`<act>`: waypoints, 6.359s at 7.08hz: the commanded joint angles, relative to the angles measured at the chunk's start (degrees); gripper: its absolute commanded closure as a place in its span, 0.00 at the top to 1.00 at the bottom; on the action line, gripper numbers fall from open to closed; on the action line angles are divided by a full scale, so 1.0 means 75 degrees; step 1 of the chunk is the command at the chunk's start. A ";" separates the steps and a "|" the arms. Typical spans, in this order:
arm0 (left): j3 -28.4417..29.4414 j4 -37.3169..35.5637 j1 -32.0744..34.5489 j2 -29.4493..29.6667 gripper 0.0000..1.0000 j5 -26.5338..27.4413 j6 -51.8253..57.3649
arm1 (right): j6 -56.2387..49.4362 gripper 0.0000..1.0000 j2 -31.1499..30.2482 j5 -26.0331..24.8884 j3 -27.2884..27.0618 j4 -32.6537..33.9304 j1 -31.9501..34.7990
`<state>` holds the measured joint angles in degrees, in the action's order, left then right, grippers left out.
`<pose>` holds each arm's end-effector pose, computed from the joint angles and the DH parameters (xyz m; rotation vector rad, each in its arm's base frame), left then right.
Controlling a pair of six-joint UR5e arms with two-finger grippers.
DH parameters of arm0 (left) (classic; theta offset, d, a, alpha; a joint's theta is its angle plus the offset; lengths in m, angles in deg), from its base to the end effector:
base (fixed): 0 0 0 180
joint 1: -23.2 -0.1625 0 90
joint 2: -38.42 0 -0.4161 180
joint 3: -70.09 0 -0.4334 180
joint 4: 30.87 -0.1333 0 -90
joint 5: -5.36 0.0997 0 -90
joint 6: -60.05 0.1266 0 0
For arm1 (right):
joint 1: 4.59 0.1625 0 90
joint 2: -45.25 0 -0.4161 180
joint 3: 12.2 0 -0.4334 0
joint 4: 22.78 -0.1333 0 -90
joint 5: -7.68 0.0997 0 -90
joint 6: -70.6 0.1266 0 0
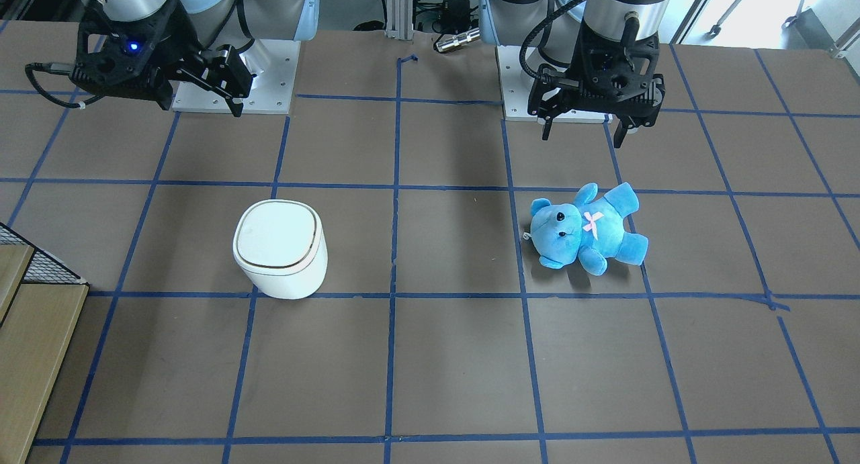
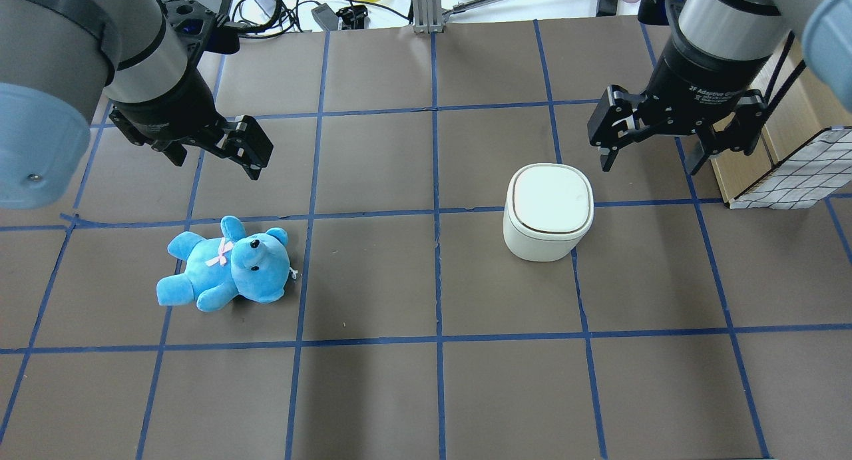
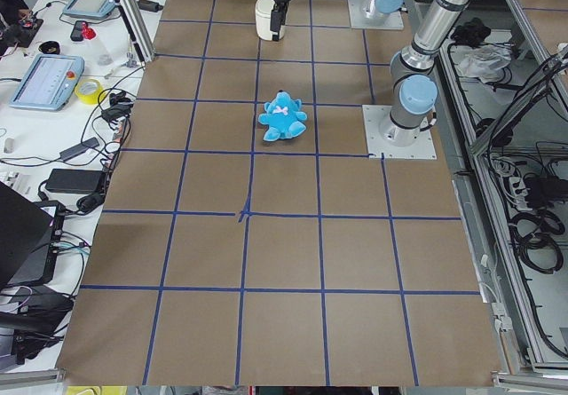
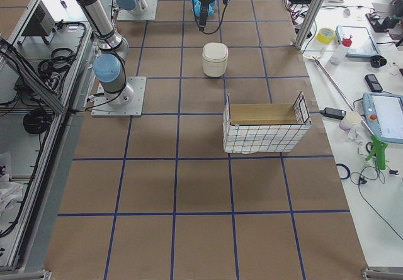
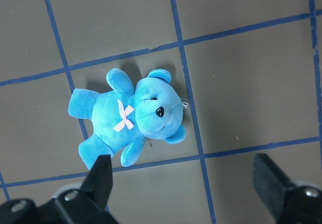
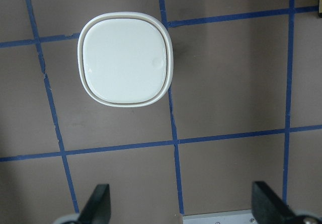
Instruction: Open trash can with right arm
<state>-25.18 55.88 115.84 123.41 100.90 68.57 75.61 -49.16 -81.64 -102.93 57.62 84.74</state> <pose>-0.1441 -0.4971 0.4544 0.2919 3.0275 -0.0717 0.1291 -0.4882 0.4690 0.1560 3.1256 0.1624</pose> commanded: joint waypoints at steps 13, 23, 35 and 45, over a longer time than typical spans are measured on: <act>0.0000 0.0000 0.0000 0.0000 1.00 0.0000 0.0000 | -0.0012 1.00 0.0001 0.0072 -0.0043 0.0096 0.0018; 0.0000 0.0000 0.0000 0.0000 1.00 0.0000 0.0000 | -0.0058 1.00 0.0001 -0.0033 -0.0066 0.0061 -0.0005; 0.0000 0.0000 0.0000 0.0000 1.00 0.0000 0.0000 | 0.0117 0.00 0.0328 0.0120 -0.0136 0.0283 0.0030; 0.0000 0.0000 0.0000 0.0000 1.00 0.0000 0.0000 | 0.0106 0.00 0.1349 0.0131 -0.1390 0.2861 0.0054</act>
<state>-25.18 55.88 115.84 123.41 100.90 68.57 76.66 -39.39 -80.64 -113.33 78.59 85.14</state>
